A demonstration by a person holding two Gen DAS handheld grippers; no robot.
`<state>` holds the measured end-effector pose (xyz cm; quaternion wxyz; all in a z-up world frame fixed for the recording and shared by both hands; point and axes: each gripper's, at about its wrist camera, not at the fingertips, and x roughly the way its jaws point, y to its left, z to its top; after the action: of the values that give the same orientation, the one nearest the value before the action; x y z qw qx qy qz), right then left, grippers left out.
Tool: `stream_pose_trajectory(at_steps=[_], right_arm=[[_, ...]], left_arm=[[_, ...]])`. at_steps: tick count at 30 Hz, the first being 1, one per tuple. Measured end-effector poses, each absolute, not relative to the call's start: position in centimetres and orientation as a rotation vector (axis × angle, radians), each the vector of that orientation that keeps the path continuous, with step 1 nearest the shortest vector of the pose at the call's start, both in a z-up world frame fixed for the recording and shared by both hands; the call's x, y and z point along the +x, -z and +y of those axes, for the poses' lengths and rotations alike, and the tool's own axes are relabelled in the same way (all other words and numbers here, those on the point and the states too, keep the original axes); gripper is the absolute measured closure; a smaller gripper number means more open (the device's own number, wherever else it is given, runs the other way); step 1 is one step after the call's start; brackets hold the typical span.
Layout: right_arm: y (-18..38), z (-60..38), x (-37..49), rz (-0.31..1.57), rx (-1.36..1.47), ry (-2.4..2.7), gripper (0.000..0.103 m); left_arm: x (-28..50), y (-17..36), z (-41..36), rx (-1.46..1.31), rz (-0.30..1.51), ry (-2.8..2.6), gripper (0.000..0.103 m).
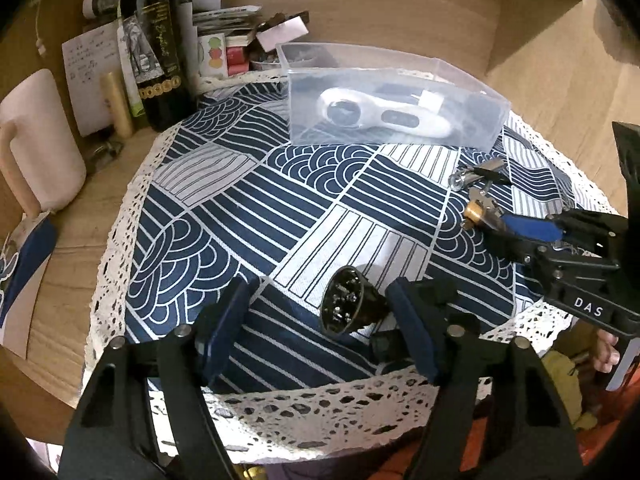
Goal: Organize rigid objects
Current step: 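Grasp the black round lid with left tool while right tool grasps the black-and-gold tube, then carry the black lid with left tool while right tool carries the tube over the box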
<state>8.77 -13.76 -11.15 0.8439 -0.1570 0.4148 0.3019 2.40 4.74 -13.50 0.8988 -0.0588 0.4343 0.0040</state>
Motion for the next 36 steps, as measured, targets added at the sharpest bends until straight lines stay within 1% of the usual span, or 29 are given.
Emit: stream_pose_trajectory(at_steps=[1, 3, 4, 11, 15, 30, 36], right_arm=[[11.1, -13.7, 8.7, 0.872, -0.334, -0.638, 0.082], [11.1, -13.6, 8.5, 0.866, -0.336, -0.641, 0.082], [11.0, -13.6, 8.4, 0.861, -0.336, -0.640, 0.082], [9.1, -13.8, 8.3, 0.801, -0.302, -0.637, 0.082], [7.6, -14.2, 8.6, 0.755, -0.284, -0.625, 0.082], [1.8, -15.3, 12.3, 0.587, -0.234, -0.539, 0.082], [0.1, -15.1, 14.6, 0.543, -0.241, -0.510, 0.082]], left_arm=[[2.5, 13.6, 4.8, -0.134, 0.901, 0.008, 0.046], [2.7, 13.6, 4.8, -0.134, 0.900, 0.009, 0.069], [2.7, 13.7, 4.7, -0.123, 0.899, 0.008, 0.071], [2.8, 13.3, 5.0, -0.141, 0.876, 0.003, 0.071], [3.2, 12.2, 5.5, -0.148, 0.848, -0.008, 0.071], [7.0, 5.2, 6.1, -0.183, 0.655, 0.022, 0.071], [9.2, 2.9, 6.2, -0.170, 0.613, 0.019, 0.071]])
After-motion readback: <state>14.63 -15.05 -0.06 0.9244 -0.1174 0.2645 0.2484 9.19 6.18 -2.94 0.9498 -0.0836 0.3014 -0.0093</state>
